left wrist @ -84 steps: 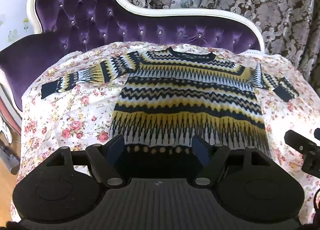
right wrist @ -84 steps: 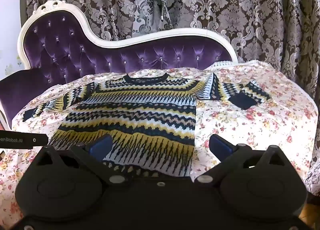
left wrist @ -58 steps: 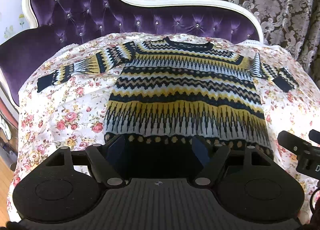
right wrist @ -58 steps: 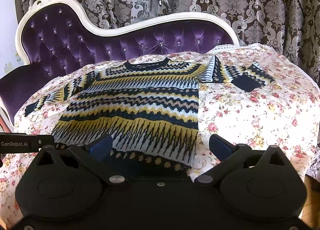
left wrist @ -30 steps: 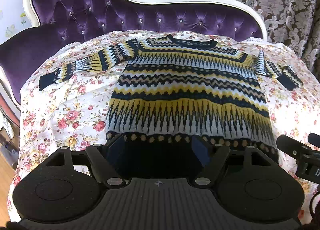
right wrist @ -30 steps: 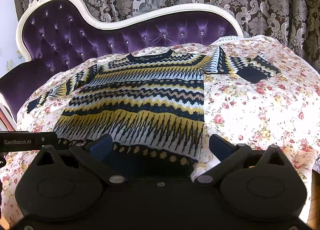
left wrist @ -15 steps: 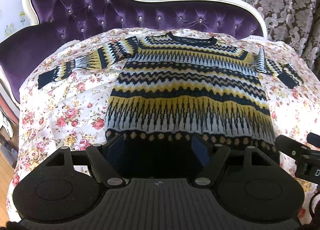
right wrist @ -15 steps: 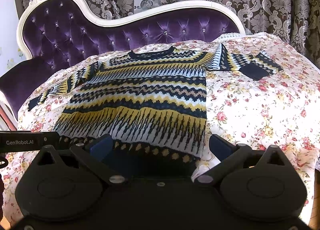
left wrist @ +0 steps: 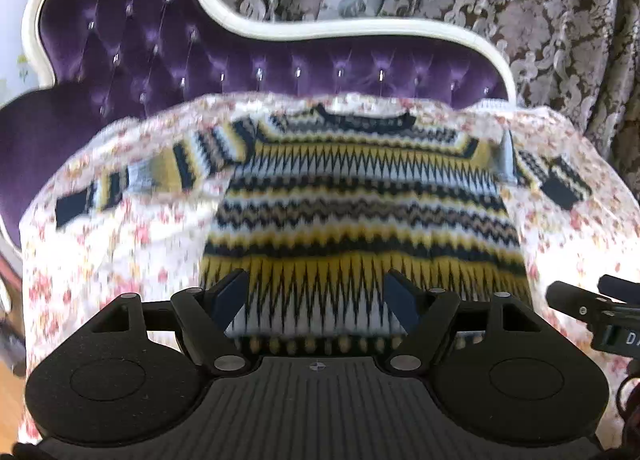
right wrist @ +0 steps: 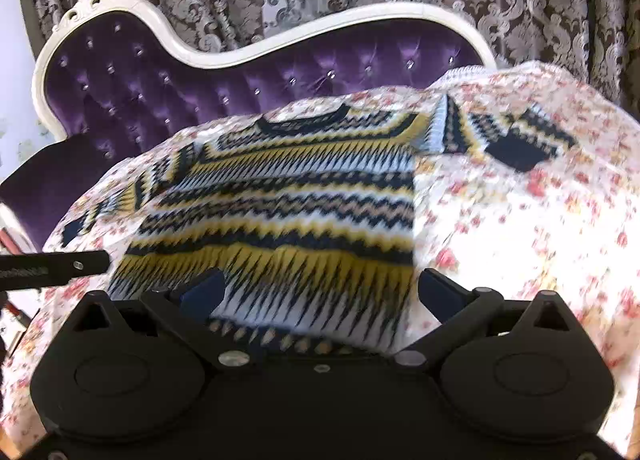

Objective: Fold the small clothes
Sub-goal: 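Move the right tool to the sweater's sleeve cuff and grasp it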

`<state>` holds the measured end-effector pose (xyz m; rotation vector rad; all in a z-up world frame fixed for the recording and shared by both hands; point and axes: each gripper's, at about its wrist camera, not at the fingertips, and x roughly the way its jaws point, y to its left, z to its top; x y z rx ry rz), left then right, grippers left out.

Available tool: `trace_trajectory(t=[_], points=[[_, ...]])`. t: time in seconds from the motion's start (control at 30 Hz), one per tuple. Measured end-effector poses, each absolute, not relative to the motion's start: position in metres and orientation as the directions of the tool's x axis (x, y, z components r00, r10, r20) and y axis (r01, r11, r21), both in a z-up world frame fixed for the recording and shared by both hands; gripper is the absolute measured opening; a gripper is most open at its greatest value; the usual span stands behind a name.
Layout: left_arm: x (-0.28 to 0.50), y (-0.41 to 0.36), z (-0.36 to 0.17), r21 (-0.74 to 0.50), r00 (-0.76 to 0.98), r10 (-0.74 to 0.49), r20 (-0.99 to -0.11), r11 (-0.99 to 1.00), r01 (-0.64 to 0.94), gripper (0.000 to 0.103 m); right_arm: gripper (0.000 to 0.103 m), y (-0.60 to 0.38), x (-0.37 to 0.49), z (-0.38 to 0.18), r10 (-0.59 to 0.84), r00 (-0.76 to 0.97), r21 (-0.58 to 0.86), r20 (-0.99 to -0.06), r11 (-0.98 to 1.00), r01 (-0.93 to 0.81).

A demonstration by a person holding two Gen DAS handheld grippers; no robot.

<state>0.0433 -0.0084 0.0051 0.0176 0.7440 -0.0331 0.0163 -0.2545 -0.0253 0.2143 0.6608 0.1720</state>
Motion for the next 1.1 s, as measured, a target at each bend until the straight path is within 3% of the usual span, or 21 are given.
trace_trajectory(t=[0.17,0.47,0.63,0.7,0.77,1.1], points=[[0.073,-0.01,0.012,0.007,0.779,-0.04,-0.626,0.998,0.057,0.073,0.102,-0.278,0.049,-0.023,0.181,0.793,0.227,-0.582,0.972,-0.055],[0.144,-0.009,-0.004,-0.016,0.79,-0.038,-0.611,0.999,0.036,0.073,0.102,-0.333,0.121,-0.041,0.06,0.811,0.165,-0.582,0.985,0.045],[0.181,-0.01,-0.027,-0.004,0.786,-0.025,-0.617,1.0,0.029,0.073,0.102,-0.36,0.157,-0.06,-0.045,0.812,0.052,-0.582,0.994,0.092],[0.195,-0.012,-0.037,0.019,0.786,-0.006,-0.618,1.0,0.022,0.073,0.1,-0.369,0.168,-0.068,-0.077,0.808,0.004,-0.584,0.995,0.098],[0.207,-0.013,-0.048,0.04,0.781,0.003,-0.624,0.999,0.028,0.073,0.091,-0.375,0.178,-0.076,-0.089,0.802,-0.028,-0.59,0.996,0.091],[0.255,-0.007,-0.102,0.063,0.752,0.036,-0.659,0.998,0.008,0.073,0.085,-0.378,0.204,-0.107,-0.119,0.807,-0.146,-0.578,0.988,0.041]])
